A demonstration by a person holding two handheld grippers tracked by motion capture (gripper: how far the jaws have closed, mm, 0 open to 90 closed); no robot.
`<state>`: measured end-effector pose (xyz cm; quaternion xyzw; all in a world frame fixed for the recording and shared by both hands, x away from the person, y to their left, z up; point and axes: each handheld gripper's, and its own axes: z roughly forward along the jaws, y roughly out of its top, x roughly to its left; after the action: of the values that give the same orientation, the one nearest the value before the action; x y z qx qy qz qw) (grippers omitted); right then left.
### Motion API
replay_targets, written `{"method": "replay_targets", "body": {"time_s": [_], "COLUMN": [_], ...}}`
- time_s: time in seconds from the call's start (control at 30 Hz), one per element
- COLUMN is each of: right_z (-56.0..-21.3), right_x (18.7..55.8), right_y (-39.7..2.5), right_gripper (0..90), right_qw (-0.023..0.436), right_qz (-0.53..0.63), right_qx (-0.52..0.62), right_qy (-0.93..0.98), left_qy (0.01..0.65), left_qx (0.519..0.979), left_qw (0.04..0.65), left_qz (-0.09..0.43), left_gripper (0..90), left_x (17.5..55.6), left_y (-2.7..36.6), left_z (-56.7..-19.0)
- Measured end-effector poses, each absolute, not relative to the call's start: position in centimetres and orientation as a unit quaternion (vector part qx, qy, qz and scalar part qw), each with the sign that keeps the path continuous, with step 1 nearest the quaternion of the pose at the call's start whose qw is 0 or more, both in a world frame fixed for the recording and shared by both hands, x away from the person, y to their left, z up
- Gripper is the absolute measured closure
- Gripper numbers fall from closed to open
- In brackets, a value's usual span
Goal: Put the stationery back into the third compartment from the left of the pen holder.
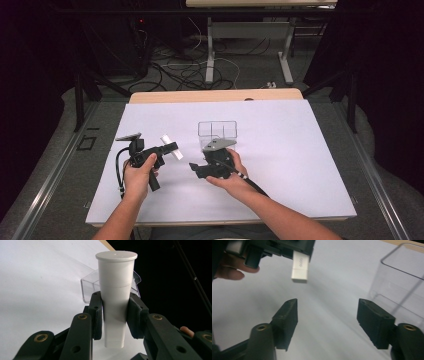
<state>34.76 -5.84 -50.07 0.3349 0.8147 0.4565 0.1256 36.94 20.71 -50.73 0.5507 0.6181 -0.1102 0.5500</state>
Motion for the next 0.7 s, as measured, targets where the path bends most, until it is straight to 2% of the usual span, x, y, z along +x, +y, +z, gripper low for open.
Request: {"method": "replay_targets", "body": {"time_s": [0.2,0.37,0.7], "right_z": [-49.6,-49.7,-50.3], "right_x": [34.6,34.8,35.2], "right_y": [-9.6,-13.9,-20.2], "right_gripper": [15.4,13.3,0.7], "right_qw": [0.134,0.157,0.168], "right_qz": [0.436,0.416,0.4], "right_qx": [0.355,0.389,0.458], "right_qy": [0.816,0.807,0.776], "left_qy": [0.588,0.537,0.449], "left_qx": [0.581,0.624,0.681], "left_qw": [0.56,0.568,0.57], "left_qz": [-0.061,0.012,0.094], "left_gripper": [69.2,69.2,69.2], "left_x": [36.9,37.2,40.1], "left_y": [19.5,16.6,7.8], "left_z": [-49.9,-48.6,-46.9]}}
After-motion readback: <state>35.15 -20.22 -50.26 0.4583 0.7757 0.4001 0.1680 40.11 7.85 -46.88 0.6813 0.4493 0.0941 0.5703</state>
